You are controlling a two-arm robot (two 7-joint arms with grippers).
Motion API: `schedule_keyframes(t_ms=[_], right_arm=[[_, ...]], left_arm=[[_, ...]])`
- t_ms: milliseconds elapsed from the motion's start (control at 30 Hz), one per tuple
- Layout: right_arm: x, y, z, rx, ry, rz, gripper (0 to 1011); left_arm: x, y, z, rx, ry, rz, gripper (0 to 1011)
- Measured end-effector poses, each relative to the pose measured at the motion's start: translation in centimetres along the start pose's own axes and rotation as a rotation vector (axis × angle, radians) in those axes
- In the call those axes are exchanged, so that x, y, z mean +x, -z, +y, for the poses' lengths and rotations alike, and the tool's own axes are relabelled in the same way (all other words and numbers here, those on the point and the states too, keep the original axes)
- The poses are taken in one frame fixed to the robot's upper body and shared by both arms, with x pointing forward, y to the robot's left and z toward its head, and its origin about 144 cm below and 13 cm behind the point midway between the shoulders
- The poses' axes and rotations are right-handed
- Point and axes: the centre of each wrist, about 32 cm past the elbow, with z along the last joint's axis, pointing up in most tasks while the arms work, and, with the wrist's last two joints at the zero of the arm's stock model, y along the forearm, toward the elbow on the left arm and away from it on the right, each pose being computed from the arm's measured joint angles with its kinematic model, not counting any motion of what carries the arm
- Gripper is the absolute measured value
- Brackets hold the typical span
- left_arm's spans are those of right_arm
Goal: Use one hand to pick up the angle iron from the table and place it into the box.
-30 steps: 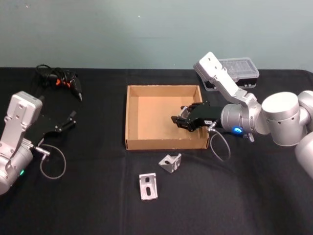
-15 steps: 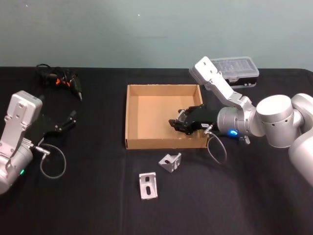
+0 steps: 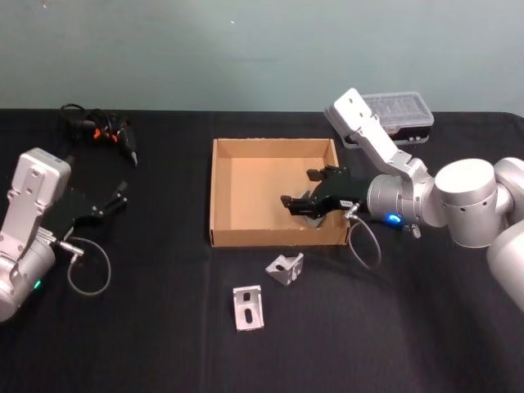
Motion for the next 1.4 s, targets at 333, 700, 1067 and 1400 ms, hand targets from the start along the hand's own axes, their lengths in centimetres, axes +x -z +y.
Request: schedule_keyframes(t_ms=[333,700,1067,1400], right_arm=[[-0.3,0.0,-1.2,0.080,0.045,-0.004,1000],[-1.3,0.3,-4.3,0.202,0.090,-0.019,1000],[-3.4,1.4,-8.9,0.256,0.087,-0.023,1000],[-5.6,2.6,-11.1,0.246,0.042,-0.011,1000]], left_arm=[[0.0,0.0,0.0,0.000,0.000,0.000,1000],[0.0,0.0,0.0,0.000,0.000,0.000,1000],[0.0,0.0,0.0,0.000,0.000,0.000,1000],[0.0,0.0,0.0,0.000,0.000,0.000,1000]])
